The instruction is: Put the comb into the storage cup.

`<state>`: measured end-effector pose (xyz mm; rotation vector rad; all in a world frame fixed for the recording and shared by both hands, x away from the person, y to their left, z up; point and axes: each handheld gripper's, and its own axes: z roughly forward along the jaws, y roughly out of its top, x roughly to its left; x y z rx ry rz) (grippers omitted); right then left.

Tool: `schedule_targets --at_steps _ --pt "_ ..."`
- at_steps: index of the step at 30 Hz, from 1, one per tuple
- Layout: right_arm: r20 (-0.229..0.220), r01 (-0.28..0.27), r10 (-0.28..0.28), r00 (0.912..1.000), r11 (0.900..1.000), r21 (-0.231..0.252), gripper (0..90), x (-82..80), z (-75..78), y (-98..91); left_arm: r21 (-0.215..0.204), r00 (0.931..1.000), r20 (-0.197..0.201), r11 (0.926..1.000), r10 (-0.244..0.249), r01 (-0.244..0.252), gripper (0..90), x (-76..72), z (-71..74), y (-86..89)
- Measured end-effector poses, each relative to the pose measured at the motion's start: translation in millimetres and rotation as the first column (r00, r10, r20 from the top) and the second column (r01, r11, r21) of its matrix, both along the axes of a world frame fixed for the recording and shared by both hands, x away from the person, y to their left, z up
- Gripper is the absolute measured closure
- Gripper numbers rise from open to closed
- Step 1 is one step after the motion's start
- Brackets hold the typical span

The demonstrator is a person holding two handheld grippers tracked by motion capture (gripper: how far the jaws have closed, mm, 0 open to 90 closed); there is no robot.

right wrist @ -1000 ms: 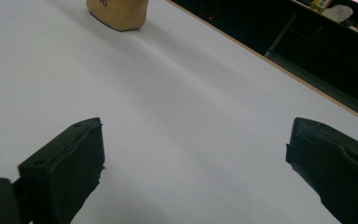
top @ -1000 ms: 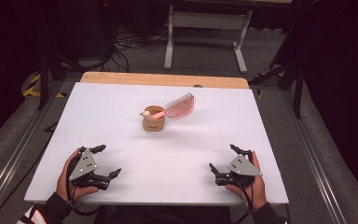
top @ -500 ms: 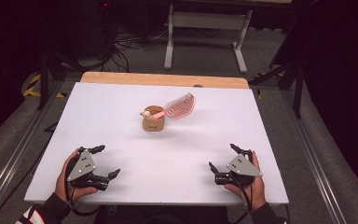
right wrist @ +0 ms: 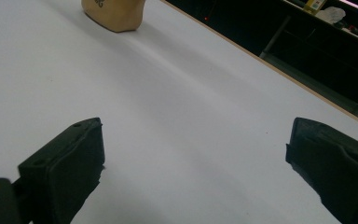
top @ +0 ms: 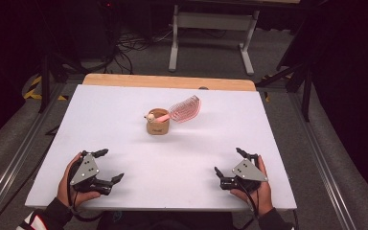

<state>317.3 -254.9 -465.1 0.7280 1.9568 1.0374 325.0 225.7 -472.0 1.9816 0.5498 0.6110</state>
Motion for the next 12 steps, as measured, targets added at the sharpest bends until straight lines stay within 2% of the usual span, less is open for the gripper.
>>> schedule_targets --at_steps 12 --pt "-0.003 0.012 -0.012 0.9999 0.9999 0.011 4.7 1.8 -0.7 -2.7 -0.002 0.9998 -0.007 0.9998 0.019 -0.019 5.7 3.4 -0.1 -0.2"
